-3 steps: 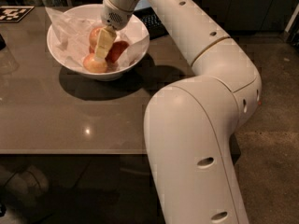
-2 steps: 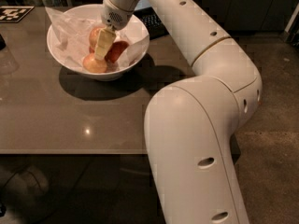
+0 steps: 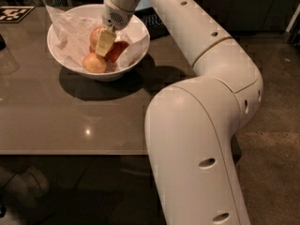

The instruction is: Pick apple from white bowl

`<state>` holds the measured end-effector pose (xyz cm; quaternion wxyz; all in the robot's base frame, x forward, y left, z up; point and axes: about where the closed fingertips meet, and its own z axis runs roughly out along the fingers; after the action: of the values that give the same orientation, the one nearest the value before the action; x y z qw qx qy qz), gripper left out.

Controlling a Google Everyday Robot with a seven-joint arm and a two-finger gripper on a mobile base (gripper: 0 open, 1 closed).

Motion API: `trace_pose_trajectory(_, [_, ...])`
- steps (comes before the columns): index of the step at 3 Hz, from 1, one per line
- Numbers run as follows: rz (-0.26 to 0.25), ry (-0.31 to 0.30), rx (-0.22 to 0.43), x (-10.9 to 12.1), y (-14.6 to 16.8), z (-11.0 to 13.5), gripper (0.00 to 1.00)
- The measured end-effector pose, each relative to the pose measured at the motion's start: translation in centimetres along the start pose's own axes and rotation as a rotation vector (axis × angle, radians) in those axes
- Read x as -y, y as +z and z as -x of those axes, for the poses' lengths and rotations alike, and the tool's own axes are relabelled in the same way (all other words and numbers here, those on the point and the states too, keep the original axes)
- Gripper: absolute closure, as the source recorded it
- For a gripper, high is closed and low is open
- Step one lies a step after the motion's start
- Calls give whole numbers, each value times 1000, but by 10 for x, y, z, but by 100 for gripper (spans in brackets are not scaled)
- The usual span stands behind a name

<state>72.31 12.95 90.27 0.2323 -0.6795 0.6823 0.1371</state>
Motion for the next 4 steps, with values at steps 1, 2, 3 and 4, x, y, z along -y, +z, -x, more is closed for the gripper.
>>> trace_pose_trajectory(1, [-7, -12, 4, 0, -5, 5, 100])
trace_pose_trajectory(2, [-27, -45, 31, -8, -33, 19, 100])
trace_pose_trajectory(3, [-46, -129, 69, -30, -82, 52, 100])
trace_pose_trajectory(4, [-57, -183, 80, -44, -110, 71, 100])
